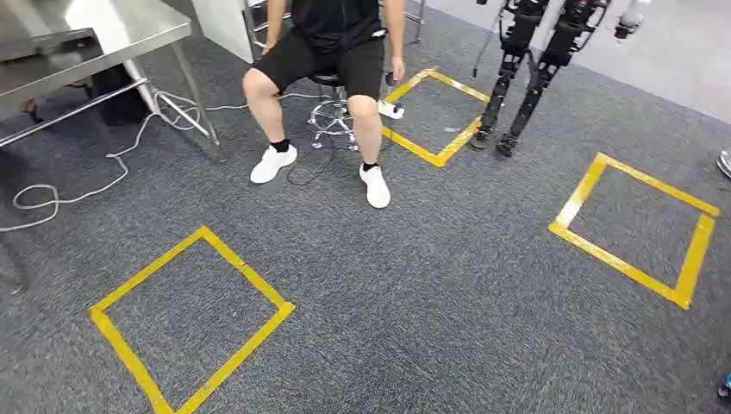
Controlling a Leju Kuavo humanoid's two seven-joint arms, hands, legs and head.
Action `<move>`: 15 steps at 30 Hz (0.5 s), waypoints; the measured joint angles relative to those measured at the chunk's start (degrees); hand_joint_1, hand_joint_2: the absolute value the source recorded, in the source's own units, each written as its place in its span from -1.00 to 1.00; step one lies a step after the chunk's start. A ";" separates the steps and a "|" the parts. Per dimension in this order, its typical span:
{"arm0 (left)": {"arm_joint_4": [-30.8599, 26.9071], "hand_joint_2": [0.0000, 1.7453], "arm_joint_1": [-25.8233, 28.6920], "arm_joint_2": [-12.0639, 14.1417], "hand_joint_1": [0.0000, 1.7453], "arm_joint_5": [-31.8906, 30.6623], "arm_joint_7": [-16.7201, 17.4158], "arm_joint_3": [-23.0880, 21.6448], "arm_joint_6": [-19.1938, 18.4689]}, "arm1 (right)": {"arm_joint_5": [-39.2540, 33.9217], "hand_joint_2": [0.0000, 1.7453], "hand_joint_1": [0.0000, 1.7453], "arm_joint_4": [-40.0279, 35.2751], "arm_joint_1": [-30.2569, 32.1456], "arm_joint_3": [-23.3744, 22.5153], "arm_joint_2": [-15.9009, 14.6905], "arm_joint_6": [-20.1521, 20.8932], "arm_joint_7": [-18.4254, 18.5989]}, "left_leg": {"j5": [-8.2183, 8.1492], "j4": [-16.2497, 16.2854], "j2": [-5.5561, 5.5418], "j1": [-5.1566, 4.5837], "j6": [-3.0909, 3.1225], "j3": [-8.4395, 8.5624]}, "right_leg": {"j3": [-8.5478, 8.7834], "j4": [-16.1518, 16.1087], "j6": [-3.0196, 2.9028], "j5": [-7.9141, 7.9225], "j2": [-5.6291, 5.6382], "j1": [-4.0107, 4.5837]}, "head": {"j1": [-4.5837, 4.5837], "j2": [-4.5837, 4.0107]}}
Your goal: Take the parts from the cabinet and place them on the table.
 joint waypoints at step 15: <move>0.04 -1.00 0.41 0.04 -1.00 -0.53 0.46 -0.26 0.28 | 1.05 -1.00 -1.00 0.00 0.08 -0.44 0.07 0.00 1.20 | -1.12 5.05 -7.18 1.66 -3.47 -1.46 | 0.25 -1.67 -4.05 1.98 7.59 -0.35 | -0.70 0.00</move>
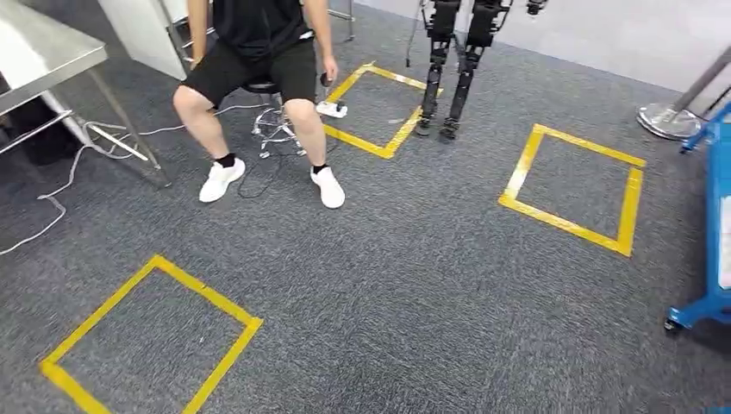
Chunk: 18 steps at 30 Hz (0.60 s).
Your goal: Take the parts from the cabinet and place them on the table.
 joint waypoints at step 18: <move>0.15 -1.00 0.57 0.59 -1.00 0.00 -0.46 -0.59 0.02 | 0.15 -1.00 -1.00 0.04 -0.16 -0.24 0.65 -0.59 0.81 | 0.30 -4.69 8.43 -1.71 1.71 1.79 | -0.10 0.71 2.45 -1.46 -9.27 0.61 | 0.33 0.00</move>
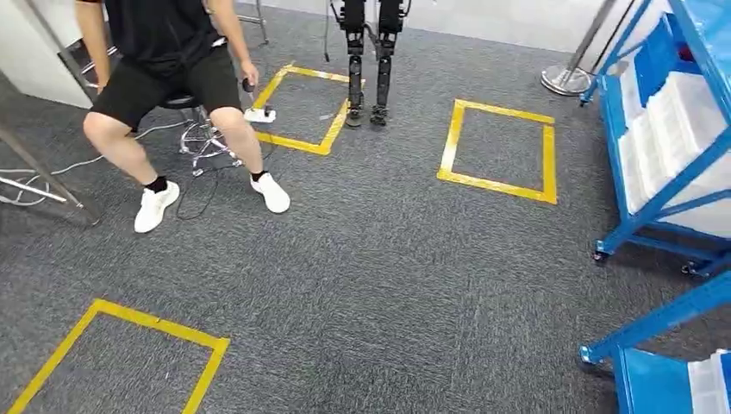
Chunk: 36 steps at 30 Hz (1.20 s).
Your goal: Take the parts from the cabinet and place them on the table.
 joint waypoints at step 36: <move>0.22 -1.00 -0.24 -0.15 -1.00 -0.50 0.20 -0.79 1.27 | 0.55 -1.00 -1.00 0.04 0.12 -1.22 -0.15 -0.17 -0.11 | -4.38 4.78 -4.77 1.33 -1.97 -1.01 | -0.87 0.24 -2.61 0.56 3.75 -0.47 | -0.79 0.00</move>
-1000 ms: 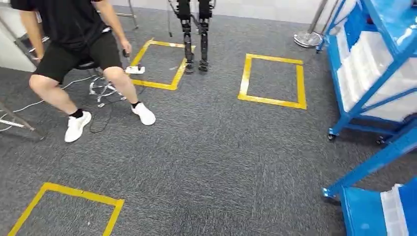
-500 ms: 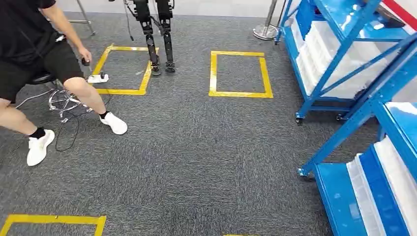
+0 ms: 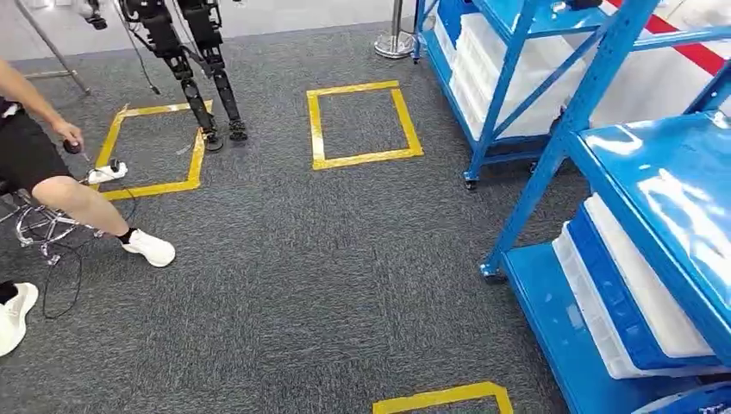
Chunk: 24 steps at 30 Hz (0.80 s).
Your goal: Take the parts from the cabinet and place them on the table.
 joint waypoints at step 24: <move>-0.04 -1.00 0.32 0.37 -1.00 -0.59 0.48 -0.02 0.50 | 0.48 -1.00 -1.00 0.02 -0.29 -0.15 0.66 0.24 -0.13 | 4.80 -5.37 3.88 -0.91 1.66 0.97 | -0.55 1.07 4.08 -0.52 -4.79 -1.09 | 0.59 0.00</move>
